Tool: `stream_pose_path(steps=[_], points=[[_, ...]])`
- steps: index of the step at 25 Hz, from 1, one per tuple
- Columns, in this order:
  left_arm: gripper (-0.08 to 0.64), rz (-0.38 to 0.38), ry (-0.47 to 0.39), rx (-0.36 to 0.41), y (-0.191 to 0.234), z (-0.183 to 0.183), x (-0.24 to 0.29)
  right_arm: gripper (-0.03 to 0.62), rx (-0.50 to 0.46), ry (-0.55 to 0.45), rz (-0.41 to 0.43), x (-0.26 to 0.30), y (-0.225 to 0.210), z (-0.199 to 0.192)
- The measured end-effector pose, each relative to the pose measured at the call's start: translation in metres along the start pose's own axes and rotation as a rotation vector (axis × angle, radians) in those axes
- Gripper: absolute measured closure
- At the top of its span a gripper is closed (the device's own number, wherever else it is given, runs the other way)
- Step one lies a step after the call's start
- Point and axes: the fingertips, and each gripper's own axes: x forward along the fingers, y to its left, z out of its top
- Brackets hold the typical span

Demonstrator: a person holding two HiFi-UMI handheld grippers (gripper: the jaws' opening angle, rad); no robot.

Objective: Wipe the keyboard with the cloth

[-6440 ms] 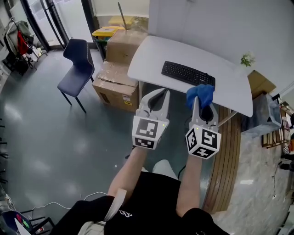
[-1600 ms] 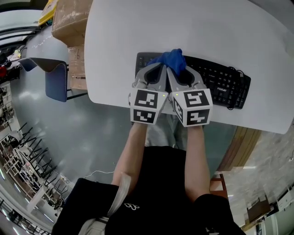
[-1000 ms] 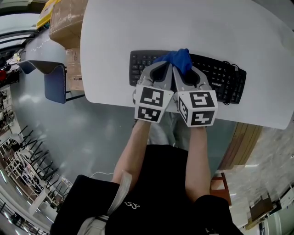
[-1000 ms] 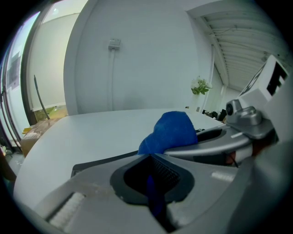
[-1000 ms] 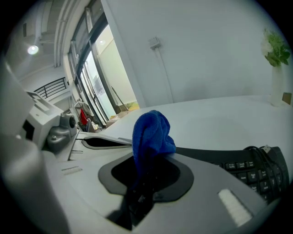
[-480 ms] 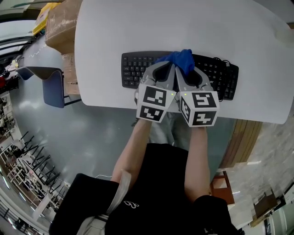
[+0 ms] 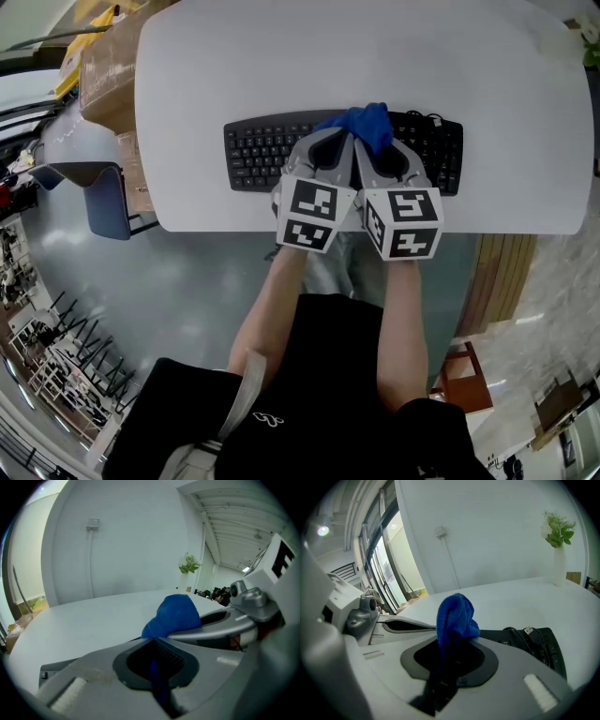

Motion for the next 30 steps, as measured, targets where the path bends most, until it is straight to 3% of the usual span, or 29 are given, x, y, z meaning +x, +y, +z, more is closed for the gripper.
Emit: stream_pose_path(steps=[30], points=[[0.565, -0.163, -0.019, 0.064, -0.089, 0.042, 0.052, 0.505, 0.081, -0.044, -0.151, -0.056, -0.093, 0.007]])
